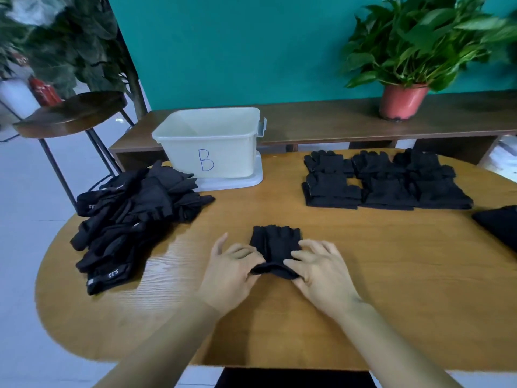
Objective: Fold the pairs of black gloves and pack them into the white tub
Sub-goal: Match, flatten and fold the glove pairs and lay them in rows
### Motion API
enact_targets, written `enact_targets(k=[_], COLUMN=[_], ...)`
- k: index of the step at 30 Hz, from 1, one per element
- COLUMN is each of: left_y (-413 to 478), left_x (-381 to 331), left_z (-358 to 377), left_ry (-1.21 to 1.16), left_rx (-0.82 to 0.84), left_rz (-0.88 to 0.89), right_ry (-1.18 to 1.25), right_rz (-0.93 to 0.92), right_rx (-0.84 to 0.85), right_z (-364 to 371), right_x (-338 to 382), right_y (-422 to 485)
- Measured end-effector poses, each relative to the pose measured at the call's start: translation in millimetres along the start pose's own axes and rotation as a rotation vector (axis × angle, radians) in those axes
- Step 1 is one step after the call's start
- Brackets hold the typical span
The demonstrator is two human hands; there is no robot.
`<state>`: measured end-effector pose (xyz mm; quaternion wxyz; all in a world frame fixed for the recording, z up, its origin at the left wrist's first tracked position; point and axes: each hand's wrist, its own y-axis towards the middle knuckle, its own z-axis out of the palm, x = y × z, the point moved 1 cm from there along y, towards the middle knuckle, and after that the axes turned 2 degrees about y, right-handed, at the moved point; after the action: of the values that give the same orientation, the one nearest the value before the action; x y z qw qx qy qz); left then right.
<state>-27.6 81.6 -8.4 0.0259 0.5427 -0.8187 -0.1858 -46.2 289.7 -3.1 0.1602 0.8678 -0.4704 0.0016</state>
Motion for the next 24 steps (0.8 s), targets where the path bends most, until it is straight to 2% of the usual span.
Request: enact_targets(k=[3,7,9,10,14,15,17,24], left_y=[-15,-8,5,12,13,10,5,-3], left_x=[5,7,-1,-7,-17,-16,-12,-3], left_z=[4,-8,-11,-9,13,18,24,25], left_ry=[-0.080,-0.252,-0.211,-0.142,0.115,0.133,0.147,0.184], left_rx=[0.107,0.040,0.021,0.064,0.372,0.416,0.435,0.420], left_rz=[0.035,-0.016,-0.055,-0.069,-0.108,-0.134,-0.161,-0.160], right_ry=[-0.005,0.131,0.114,0.084,0.039,0.045,0.055,0.007], right_rz=[-0.015,0.100,0.162,0.176,0.192,0.211,0.246,0.270], right_rx=[-0.002,-0.206,-0.237,-0.162,0.381,0.444,0.485,0.474], right_z=[2,-4,-9,-11,8,13,21,23], right_x=[3,4,13,19,29,28,23,24], right_y=[-15,-10,2,10,19,16,12,11])
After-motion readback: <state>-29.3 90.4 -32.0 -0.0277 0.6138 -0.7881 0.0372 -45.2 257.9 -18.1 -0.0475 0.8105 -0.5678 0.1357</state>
